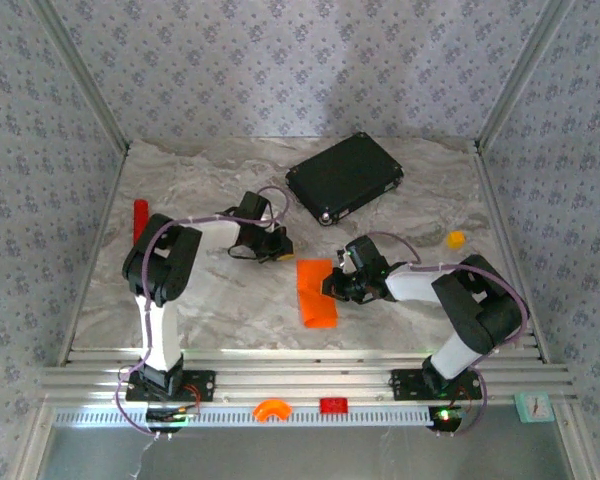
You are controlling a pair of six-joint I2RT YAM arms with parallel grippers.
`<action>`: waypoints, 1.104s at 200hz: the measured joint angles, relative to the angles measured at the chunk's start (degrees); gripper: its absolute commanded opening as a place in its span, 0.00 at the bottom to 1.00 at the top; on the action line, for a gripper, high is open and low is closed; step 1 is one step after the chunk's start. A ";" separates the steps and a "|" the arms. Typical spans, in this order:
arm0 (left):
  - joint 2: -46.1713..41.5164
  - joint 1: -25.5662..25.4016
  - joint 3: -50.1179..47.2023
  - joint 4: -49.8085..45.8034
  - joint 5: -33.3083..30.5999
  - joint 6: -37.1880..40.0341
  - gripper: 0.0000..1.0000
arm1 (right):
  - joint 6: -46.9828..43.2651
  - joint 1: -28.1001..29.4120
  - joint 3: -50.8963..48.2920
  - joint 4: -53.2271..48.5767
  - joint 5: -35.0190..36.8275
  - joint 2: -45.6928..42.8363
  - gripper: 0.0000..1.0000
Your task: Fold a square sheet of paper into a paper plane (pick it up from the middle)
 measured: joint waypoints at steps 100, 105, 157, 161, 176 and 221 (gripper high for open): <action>-10.95 -13.51 -10.36 0.61 1.70 -2.27 0.00 | 1.03 0.68 -0.61 0.85 1.49 -0.55 0.00; -10.80 -13.53 -10.95 0.74 1.86 -2.43 0.00 | 1.07 0.70 -0.63 0.96 1.51 -0.55 0.00; -9.20 -13.29 -14.78 1.62 1.29 -0.59 0.00 | 1.46 0.74 -1.66 2.47 1.84 -0.92 0.00; -9.25 -13.29 -14.88 1.66 1.27 -0.15 0.00 | 1.51 0.74 -1.70 2.56 1.86 -0.94 0.00; -9.84 -13.33 -15.43 1.92 0.31 1.25 0.00 | 1.70 0.74 -1.90 2.86 1.95 -1.03 0.00; -14.80 -13.92 -16.57 -3.02 -4.79 2.32 0.00 | 2.19 0.74 -2.45 3.80 1.95 -1.16 0.00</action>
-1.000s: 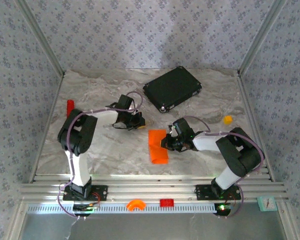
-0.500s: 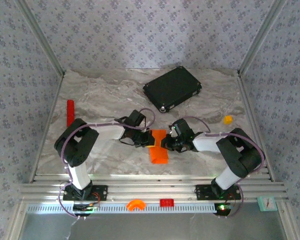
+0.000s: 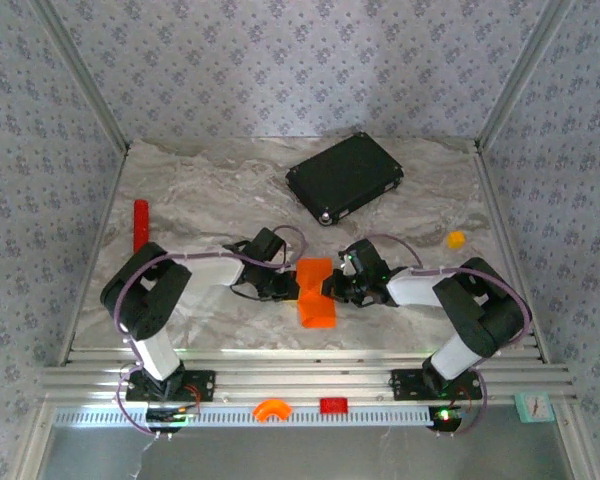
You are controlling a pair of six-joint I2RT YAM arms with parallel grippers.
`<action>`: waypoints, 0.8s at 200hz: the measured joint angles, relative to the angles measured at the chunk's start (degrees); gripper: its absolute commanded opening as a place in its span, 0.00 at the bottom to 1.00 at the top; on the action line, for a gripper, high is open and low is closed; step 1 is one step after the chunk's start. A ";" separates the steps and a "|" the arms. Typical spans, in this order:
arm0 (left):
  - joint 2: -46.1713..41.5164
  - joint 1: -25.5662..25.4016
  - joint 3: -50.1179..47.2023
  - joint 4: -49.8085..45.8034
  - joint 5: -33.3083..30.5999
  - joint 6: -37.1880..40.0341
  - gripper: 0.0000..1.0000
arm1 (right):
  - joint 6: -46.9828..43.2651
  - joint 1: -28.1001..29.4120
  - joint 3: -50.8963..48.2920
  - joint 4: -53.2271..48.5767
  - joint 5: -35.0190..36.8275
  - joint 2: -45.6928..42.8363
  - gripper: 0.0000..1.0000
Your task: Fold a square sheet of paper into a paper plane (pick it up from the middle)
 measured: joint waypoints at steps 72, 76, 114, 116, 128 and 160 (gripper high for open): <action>-3.06 -2.84 0.87 3.96 1.55 -5.64 0.00 | 0.15 0.00 0.00 -0.02 0.07 -0.04 0.00; -2.43 -2.86 0.87 4.42 1.73 -5.92 0.01 | 0.15 0.00 0.00 -0.02 0.07 -0.04 0.00; 2.47 -3.39 -1.09 7.26 2.36 -6.62 0.01 | 0.17 0.00 -0.02 0.11 0.07 0.02 0.00; 2.54 -3.39 -1.27 7.32 2.38 -6.64 0.01 | 0.15 0.00 -0.04 0.13 0.04 0.02 0.00; 2.49 -3.34 -2.12 8.68 2.78 -6.34 0.01 | 0.17 0.00 -0.13 0.33 0.02 0.02 0.00; 0.94 -3.63 -4.44 10.73 1.03 -4.39 0.01 | 0.17 0.00 -0.44 0.92 -0.07 0.02 0.00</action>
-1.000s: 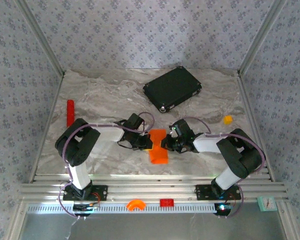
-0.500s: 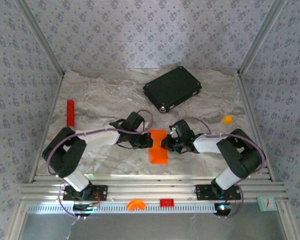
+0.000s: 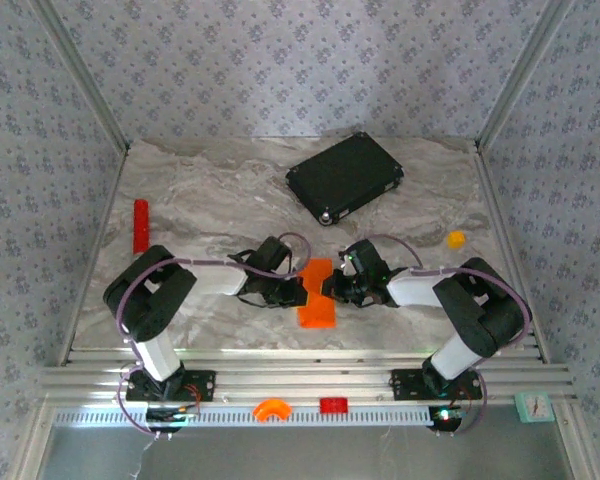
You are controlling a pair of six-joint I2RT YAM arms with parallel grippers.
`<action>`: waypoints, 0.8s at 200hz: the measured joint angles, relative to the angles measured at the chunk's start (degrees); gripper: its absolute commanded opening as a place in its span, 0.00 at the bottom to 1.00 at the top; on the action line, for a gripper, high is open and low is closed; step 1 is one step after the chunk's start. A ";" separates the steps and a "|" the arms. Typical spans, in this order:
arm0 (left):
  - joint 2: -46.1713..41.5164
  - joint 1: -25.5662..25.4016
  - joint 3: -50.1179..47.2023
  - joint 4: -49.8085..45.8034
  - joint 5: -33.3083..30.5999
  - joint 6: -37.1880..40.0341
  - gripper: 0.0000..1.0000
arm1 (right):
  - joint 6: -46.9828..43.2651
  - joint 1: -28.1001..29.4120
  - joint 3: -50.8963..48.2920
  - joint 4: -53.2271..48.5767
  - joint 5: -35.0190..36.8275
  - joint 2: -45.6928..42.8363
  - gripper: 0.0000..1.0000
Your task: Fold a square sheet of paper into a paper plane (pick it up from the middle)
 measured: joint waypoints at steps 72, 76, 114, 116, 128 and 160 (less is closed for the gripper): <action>-7.61 -0.35 -3.54 -1.36 -2.64 -3.39 0.00 | 0.02 0.00 -0.04 0.31 -0.39 0.22 0.00; -7.69 -0.35 -3.48 -0.83 -2.21 -4.13 0.00 | 0.02 0.00 -0.04 0.31 -0.42 0.26 0.00; -6.08 -0.57 -1.05 3.85 0.76 -7.54 0.01 | 0.02 -0.17 0.11 0.31 -1.09 0.98 0.00; -5.79 -0.66 -0.92 4.15 0.96 -7.61 0.01 | 0.02 -0.17 0.11 0.31 -1.11 1.03 0.00; -4.17 -0.98 -0.59 5.25 1.77 -7.67 0.01 | 0.02 -0.17 0.13 0.31 -1.25 1.03 0.00; -0.35 -1.64 -1.73 5.29 2.43 -7.32 0.02 | 0.00 -0.17 0.11 0.28 -1.25 1.03 0.00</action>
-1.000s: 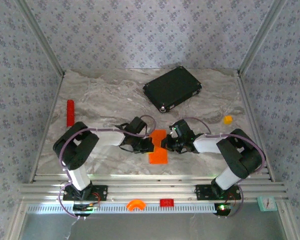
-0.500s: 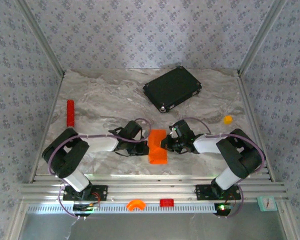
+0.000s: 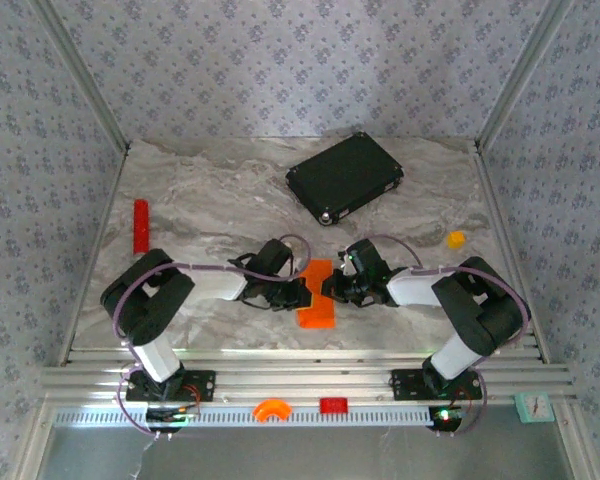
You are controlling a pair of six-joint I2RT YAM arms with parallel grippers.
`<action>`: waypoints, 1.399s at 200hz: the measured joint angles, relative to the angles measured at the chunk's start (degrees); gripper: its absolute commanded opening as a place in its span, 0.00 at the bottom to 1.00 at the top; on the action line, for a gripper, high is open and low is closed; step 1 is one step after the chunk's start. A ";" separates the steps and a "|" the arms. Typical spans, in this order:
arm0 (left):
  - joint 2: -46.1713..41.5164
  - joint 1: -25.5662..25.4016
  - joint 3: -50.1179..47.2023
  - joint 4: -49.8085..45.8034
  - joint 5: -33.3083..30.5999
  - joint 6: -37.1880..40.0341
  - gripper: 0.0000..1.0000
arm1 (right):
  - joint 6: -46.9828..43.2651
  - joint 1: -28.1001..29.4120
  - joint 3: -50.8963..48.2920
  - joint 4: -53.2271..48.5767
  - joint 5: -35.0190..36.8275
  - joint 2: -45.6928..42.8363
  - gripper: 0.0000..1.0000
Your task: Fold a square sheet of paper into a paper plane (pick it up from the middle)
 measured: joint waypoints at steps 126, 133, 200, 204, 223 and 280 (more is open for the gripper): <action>-12.70 -0.02 -8.09 -6.69 -4.02 6.21 0.02 | 0.00 -0.11 0.02 0.50 -0.66 0.00 0.00; -13.53 -0.07 -7.96 -6.67 -4.07 6.14 0.02 | 0.00 -0.09 0.02 0.50 -0.63 0.00 0.00; -7.96 -1.88 -4.22 -1.14 -0.68 4.24 0.04 | 0.00 -0.11 0.02 0.50 -0.66 0.00 0.00; -7.37 -2.29 -4.24 -1.11 -0.68 4.24 0.04 | 0.00 -0.11 0.02 0.52 -0.66 0.00 0.00; -5.73 -3.63 -5.70 -0.79 -0.83 4.26 0.04 | 0.00 -0.11 0.00 0.52 -0.66 0.00 0.00; -7.41 -2.93 -11.13 4.92 -0.31 4.09 0.04 | 0.00 -0.11 0.00 0.70 -0.81 0.55 0.00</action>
